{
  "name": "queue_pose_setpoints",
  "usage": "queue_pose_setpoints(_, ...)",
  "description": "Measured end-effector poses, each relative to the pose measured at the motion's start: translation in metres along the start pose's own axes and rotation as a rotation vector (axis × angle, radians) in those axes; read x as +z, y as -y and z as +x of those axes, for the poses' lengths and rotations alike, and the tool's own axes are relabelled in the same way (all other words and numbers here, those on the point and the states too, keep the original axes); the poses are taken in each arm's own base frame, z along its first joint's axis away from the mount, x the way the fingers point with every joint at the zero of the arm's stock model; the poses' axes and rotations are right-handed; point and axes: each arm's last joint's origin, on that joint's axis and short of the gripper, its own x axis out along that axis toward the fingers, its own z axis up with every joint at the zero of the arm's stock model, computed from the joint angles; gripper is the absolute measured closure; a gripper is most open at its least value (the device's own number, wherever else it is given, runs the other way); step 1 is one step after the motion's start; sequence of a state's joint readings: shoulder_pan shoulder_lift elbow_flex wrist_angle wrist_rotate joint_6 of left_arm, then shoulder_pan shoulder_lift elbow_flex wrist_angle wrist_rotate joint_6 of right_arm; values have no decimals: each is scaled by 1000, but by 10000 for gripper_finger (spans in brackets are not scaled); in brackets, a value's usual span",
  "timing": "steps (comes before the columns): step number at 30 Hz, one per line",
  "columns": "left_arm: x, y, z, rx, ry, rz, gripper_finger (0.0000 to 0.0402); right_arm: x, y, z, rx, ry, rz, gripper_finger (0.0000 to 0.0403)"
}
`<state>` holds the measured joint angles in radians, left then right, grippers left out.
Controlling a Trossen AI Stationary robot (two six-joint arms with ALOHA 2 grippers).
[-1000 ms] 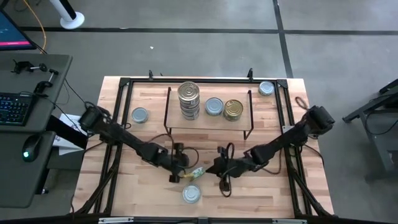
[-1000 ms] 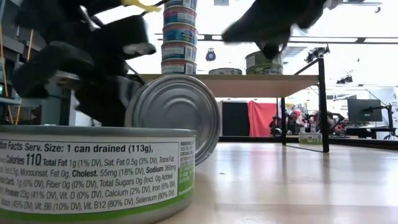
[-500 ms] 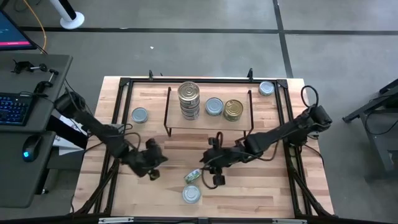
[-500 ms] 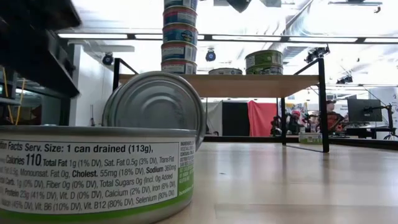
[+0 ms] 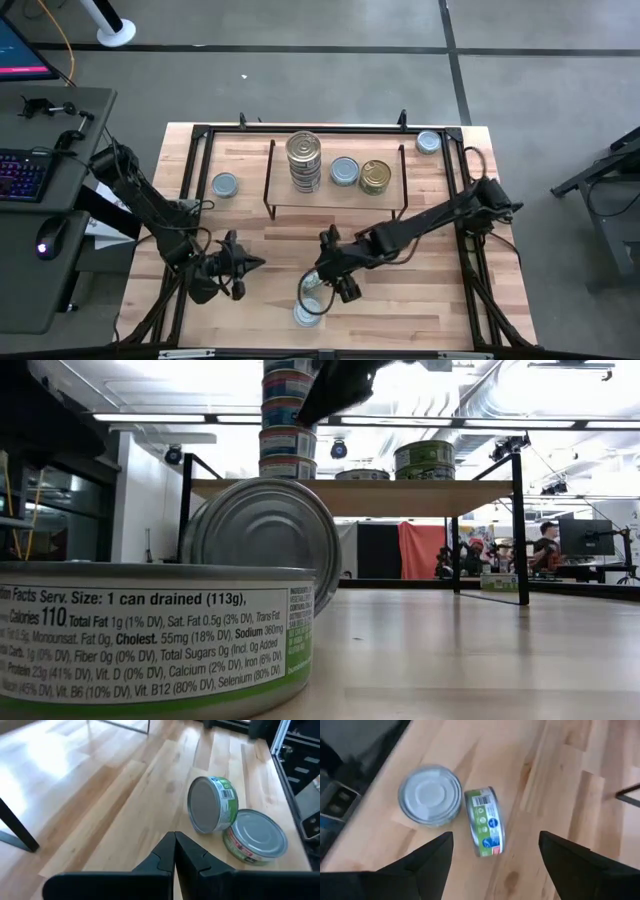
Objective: Stack canned seafood by type on shelf
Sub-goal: Stack the white-green tuna can on top of the white-green tuna can on the shelf
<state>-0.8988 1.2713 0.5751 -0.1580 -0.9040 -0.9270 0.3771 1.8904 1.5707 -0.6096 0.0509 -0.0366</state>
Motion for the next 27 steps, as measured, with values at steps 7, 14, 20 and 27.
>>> queue_pose_setpoints(7, 4, -3, 5, 41, 24, 72, 402, -6, 1, 46, -6, -17, -53, 116)
queue_pose_setpoints(14, 5, -4, 9, 13, -24, 86, 402, -14, 8, 56, -3, -74, -58, 116)
queue_pose_setpoints(20, 9, -6, 12, 28, -3, 8, 402, -15, 9, 56, 34, -86, -81, 116)
queue_pose_setpoints(27, 18, -7, 20, 40, 39, -62, 402, -22, 4, 78, 36, -106, -106, 117)
